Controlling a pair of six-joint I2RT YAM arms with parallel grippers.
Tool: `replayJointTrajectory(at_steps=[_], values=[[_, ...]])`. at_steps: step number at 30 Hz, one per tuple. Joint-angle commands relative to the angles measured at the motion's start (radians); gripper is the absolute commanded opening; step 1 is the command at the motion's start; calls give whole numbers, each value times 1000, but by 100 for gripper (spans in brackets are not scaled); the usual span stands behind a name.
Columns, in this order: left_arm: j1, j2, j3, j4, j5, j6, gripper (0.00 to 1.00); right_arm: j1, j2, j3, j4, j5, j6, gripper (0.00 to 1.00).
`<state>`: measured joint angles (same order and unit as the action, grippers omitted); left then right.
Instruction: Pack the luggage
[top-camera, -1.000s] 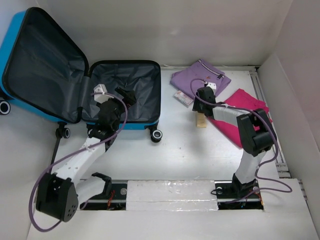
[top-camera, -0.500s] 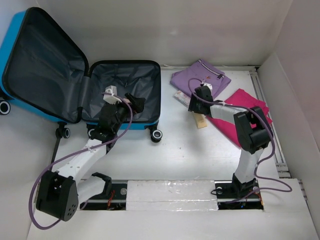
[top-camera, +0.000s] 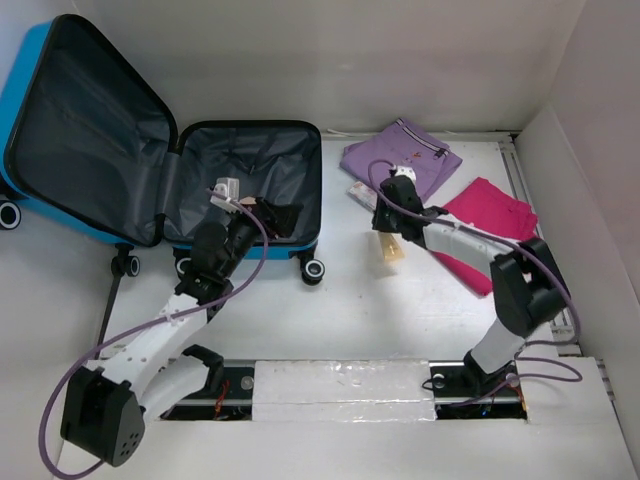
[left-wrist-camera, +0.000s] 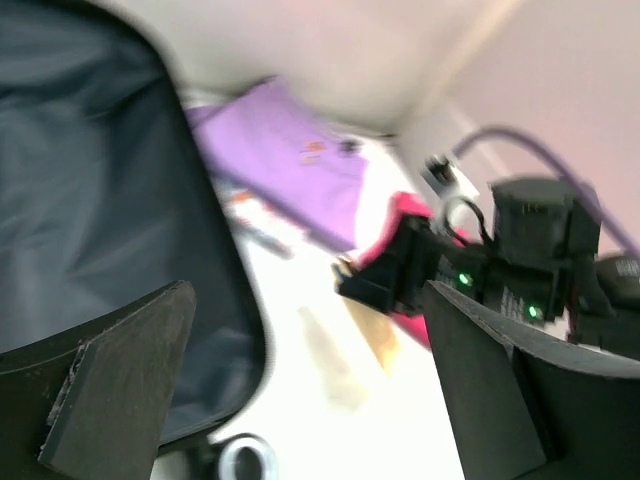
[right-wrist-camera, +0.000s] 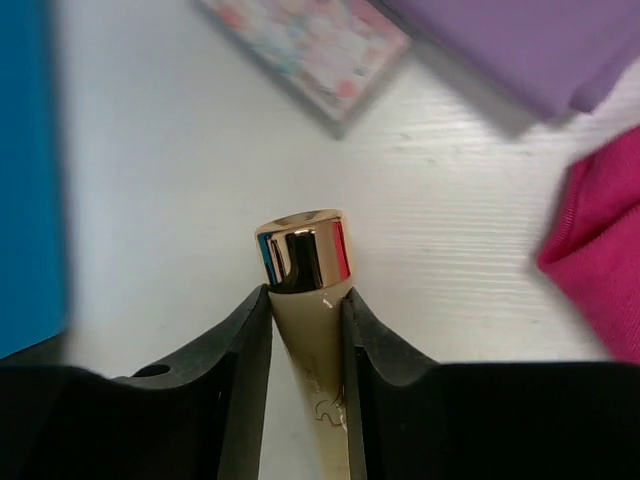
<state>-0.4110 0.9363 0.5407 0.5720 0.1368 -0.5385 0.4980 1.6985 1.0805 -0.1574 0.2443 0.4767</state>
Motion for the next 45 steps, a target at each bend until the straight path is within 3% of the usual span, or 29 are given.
replayJointTrajectory(at_steps=[1, 6, 9, 12, 13, 14, 15, 20, 23, 24, 28, 35, 44, 45], values=[[-52, -62, 16, 72, 34, -12, 92, 83, -126, 94, 36, -74, -16, 16], [-104, -240, 5, 62, -49, -55, 89, 191, -73, 316, 114, -249, -16, 17], [-104, -306, -5, 43, -71, -55, 86, 217, 77, 537, 137, -371, 25, 21], [-104, -294, -19, 19, -91, -55, 85, 226, 263, 714, 106, -401, 65, 48], [-104, -277, -7, -7, -91, -40, 86, 211, 300, 813, 84, -424, 74, 63], [-104, -258, -7, -18, -91, -40, 86, 199, 335, 840, 67, -424, 74, 68], [-104, -220, 2, -27, -91, -28, 88, 163, 314, 831, 56, -448, 89, 75], [-181, -93, 39, -27, -143, 1, 88, 38, 133, 557, 105, -376, 71, 76], [-310, 25, 88, -27, -278, 64, 88, -54, 29, 405, 125, -321, 42, 48], [-336, 51, 126, -27, -301, 80, 88, -73, 20, 313, 143, -321, 42, 28], [-367, 124, 139, 15, -333, 91, 88, -139, 136, 236, 153, -384, -29, 4], [-367, 154, 108, 42, -342, 161, 88, -162, 349, 416, 44, -361, -98, 0], [-367, 134, 67, 63, -319, 173, 88, -180, 404, 501, -19, -238, -98, 0], [-367, 134, 67, 72, -319, 173, 88, -180, 405, 501, -19, -238, -98, 11]])
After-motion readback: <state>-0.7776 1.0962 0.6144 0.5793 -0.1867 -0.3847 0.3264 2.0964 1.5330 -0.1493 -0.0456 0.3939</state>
